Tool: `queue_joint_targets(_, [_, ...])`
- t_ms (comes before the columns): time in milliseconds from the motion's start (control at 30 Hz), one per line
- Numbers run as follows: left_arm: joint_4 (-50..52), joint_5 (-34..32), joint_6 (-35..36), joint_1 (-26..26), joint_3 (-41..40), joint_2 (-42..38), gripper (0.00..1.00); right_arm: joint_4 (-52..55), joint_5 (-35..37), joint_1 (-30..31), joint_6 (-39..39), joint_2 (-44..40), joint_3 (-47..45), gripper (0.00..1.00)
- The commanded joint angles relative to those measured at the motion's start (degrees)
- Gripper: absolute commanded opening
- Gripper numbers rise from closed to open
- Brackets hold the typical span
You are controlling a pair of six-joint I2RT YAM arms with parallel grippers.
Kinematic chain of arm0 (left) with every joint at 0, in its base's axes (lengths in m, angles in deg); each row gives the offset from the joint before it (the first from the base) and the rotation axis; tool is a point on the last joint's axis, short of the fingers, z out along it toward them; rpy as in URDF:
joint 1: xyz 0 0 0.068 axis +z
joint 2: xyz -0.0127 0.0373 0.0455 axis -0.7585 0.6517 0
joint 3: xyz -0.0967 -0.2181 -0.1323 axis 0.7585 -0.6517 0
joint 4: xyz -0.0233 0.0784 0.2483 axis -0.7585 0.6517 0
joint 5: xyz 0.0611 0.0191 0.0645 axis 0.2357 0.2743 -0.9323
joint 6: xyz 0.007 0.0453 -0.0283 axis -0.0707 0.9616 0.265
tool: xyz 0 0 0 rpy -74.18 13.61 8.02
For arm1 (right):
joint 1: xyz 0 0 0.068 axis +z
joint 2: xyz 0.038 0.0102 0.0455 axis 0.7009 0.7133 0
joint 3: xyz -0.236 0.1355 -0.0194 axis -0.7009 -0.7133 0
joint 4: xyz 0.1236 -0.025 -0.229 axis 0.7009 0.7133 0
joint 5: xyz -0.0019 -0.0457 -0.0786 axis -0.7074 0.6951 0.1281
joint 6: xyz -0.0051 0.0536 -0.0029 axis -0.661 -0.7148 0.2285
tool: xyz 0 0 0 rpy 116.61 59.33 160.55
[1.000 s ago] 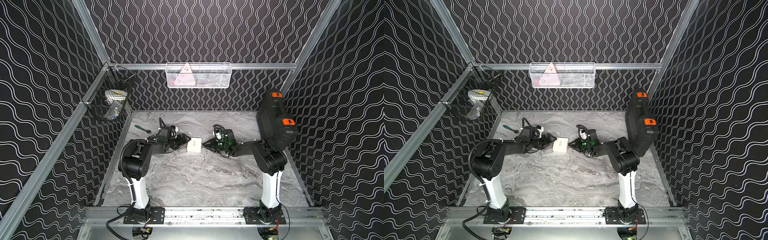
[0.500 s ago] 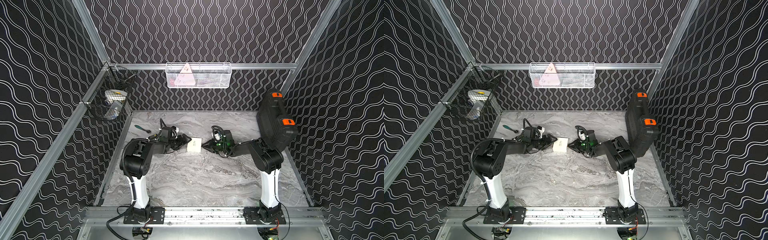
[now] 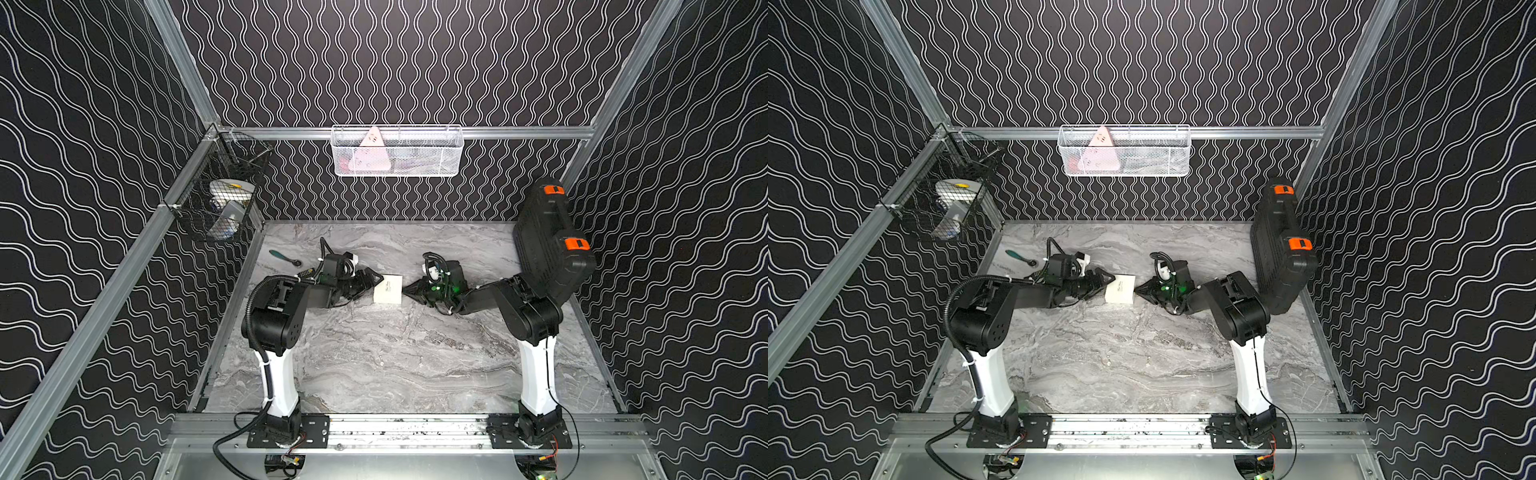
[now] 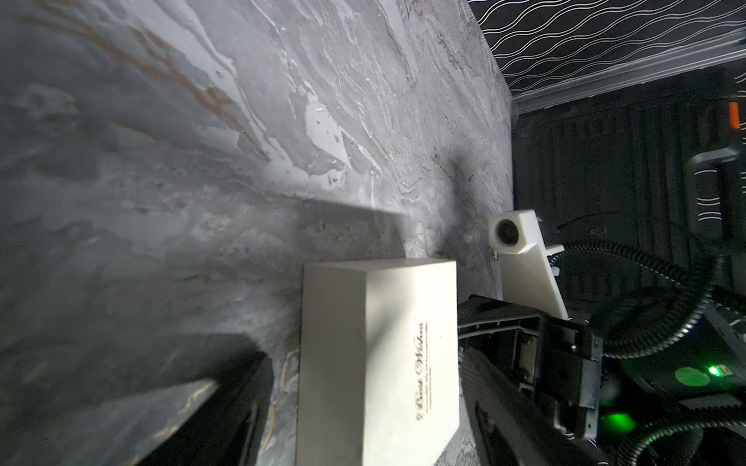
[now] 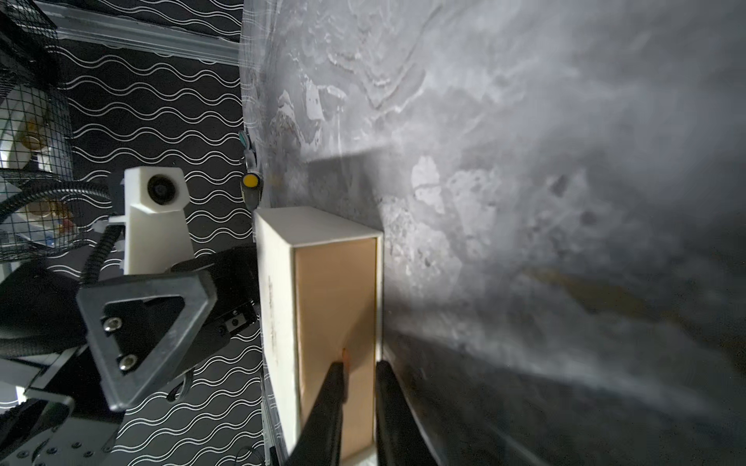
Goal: Place the earrings into the drawer-style jewelry box
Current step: Open the drawer in the jewelry box.
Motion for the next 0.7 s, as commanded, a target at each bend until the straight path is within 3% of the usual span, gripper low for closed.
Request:
queue_joint_targets(0, [0.09, 0.25, -0.7, -0.02, 0.26, 0.35, 0.79, -3.62, -0.26, 0.01, -1.32, 0.09, 0.02, 0.17])
queue_joint_targets(333, [0.09, 0.52, -0.7, -0.1, 0.26, 0.6, 0.78, -5.17, 0.01, 0.01, -2.13, 0.43, -0.22, 0.1])
queue_joint_targets(533, [-0.24, 0.74, -0.88, -0.09, 0.09, 0.6, 0.78, -5.6, -0.17, 0.01, -2.49, 0.61, -0.01, 0.0])
queue_joint_targets(667, [1.22, -0.08, -0.09, -0.64, 0.22, 0.36, 0.83, -5.52, 0.0, 0.01, -2.32, 0.31, -0.13, 0.0])
